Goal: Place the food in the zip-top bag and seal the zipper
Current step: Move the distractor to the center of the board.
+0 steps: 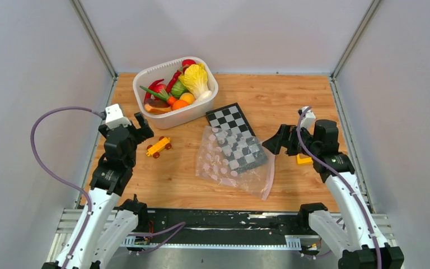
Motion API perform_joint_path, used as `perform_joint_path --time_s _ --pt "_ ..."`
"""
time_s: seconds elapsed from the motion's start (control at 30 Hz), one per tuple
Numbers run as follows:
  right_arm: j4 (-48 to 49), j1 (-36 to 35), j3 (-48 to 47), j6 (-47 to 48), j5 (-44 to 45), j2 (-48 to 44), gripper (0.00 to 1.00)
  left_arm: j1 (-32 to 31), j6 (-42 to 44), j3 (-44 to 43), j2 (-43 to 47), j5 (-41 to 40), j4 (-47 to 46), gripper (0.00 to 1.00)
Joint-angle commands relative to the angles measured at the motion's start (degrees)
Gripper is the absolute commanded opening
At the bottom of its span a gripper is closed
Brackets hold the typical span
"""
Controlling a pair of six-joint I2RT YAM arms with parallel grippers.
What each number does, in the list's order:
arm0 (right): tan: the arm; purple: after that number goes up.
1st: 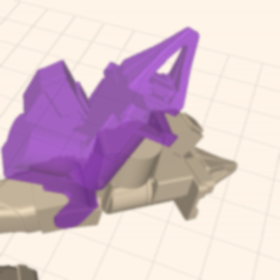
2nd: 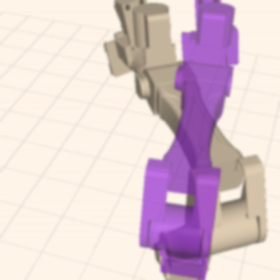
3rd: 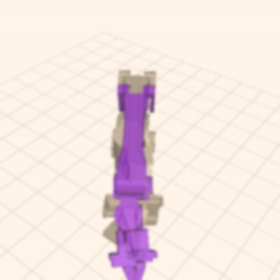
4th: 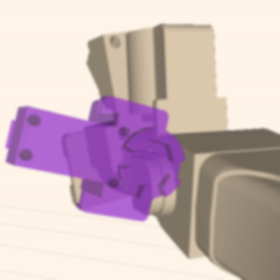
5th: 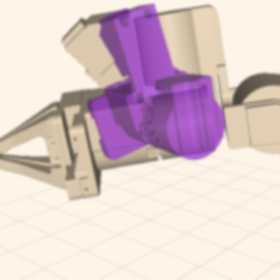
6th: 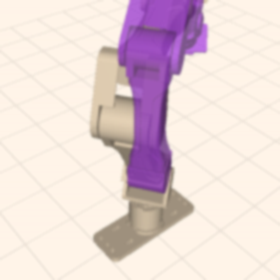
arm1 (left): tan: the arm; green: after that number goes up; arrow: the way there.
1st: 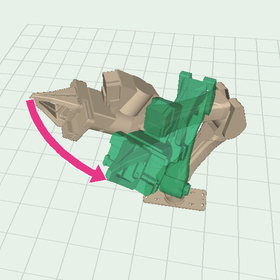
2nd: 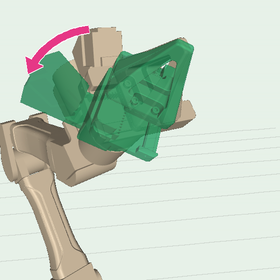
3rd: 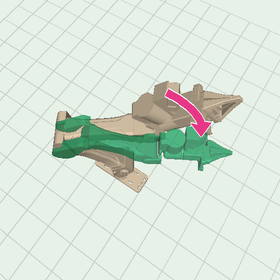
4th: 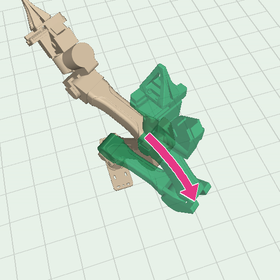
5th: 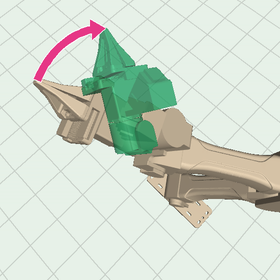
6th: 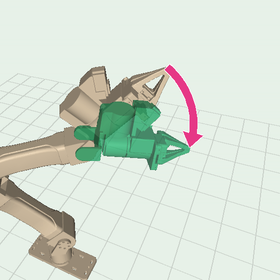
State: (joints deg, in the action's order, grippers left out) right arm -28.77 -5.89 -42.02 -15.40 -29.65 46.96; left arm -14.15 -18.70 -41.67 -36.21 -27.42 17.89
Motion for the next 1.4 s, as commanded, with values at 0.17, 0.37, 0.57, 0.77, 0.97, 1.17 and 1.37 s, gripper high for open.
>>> perform_joint_path --time_s 0.17,0.37,0.57,0.77,0.97,1.17,1.37 --pt "6.0 -10.6 2.1 -2.0 -6.4 1.6 1.00 0.3 -8.8 3.8 9.2 18.2 0.8 1.00" --pt "7.0 -24.0 -0.3 -1.6 4.0 6.5 1.00 0.3 -8.2 6.2 15.2 30.6 1.5 1.00" --pt "9.3 -31.1 -6.1 -2.6 11.2 15.0 1.00 0.3 -10.2 7.5 18.5 38.8 7.7 1.00" --pt "15.1 -30.9 -9.1 2.2 21.8 23.3 1.00 0.3 -11.1 8.9 20.6 44.2 9.0 1.00" --pt "13.7 -27.4 -22.6 8.7 19.9 39.8 1.00 0.3 -13.0 10.7 19.4 50.3 7.4 1.00" --pt "9.9 -20.9 -34.8 12.3 5.7 53.7 1.00 0.3 -12.3 10.3 20.3 51.1 9.8 1.00" --pt "8.4 -21.5 -36.0 10.8 -9.8 61.2 1.00 0.2 -11.8 10.7 21.1 49.9 10.9 1.00"
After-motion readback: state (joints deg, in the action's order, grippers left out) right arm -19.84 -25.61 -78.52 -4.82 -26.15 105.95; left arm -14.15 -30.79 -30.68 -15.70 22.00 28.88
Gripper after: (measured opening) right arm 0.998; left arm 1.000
